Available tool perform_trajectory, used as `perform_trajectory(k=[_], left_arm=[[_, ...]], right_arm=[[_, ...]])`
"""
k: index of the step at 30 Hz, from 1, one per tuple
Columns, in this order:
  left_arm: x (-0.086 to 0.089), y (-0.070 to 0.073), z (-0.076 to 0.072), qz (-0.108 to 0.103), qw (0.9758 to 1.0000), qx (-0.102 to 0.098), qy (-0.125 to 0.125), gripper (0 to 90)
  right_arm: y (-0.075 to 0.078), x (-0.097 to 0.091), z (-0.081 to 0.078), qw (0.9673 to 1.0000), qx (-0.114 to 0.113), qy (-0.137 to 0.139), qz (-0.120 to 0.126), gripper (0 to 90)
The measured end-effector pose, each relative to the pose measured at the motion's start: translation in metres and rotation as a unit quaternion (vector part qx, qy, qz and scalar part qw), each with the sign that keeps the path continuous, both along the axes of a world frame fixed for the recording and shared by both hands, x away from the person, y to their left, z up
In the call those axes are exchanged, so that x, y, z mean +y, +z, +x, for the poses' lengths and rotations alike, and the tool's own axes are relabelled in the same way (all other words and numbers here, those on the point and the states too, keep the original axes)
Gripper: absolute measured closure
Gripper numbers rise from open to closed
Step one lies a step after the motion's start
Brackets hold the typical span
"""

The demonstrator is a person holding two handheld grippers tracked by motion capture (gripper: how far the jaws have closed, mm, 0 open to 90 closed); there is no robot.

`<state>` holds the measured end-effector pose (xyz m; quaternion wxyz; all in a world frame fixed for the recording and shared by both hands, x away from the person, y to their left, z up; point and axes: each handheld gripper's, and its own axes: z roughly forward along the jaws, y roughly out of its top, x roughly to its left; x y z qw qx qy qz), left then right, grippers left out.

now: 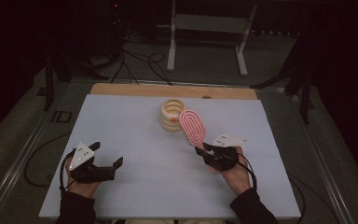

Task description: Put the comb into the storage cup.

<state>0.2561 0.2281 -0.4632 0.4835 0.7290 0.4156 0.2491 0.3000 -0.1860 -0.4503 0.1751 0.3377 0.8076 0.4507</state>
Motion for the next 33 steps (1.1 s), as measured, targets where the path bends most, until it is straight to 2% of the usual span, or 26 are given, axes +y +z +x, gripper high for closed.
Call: perform_trajectory(k=[1, 11, 17, 19, 27, 33], left_arm=[[-0.004, 0.002, 0.004, 0.010, 0.9999, 0.006, 0.005, 0.2], [-0.018, 0.011, 0.014, 0.008, 0.9999, 0.010, -0.011, 0.2], [-0.027, 0.019, 0.021, -0.007, 0.9997, 0.012, -0.021, 0.1], [-0.029, 0.021, 0.023, -0.006, 0.9996, 0.013, -0.024, 0.1], [-0.038, 0.028, 0.028, -0.015, 0.9992, 0.014, -0.036, 0.1], [-0.054, 0.036, 0.033, -0.015, 0.9985, 0.012, -0.051, 0.1]], right_arm=[[0.000, 0.001, 0.000, 1.0000, 0.001, 0.001, 0.001, 69.9], [-0.002, 0.007, 0.000, 1.0000, -0.001, 0.005, -0.001, 69.9], [-0.001, 0.011, -0.001, 0.9999, -0.007, 0.008, -0.001, 69.9], [-0.001, 0.012, -0.001, 0.9999, -0.009, 0.008, -0.007, 69.9], [-0.001, 0.015, -0.002, 0.9999, -0.008, 0.009, -0.001, 69.9], [-0.002, 0.017, -0.003, 0.9999, -0.009, 0.011, 0.002, 69.9]])
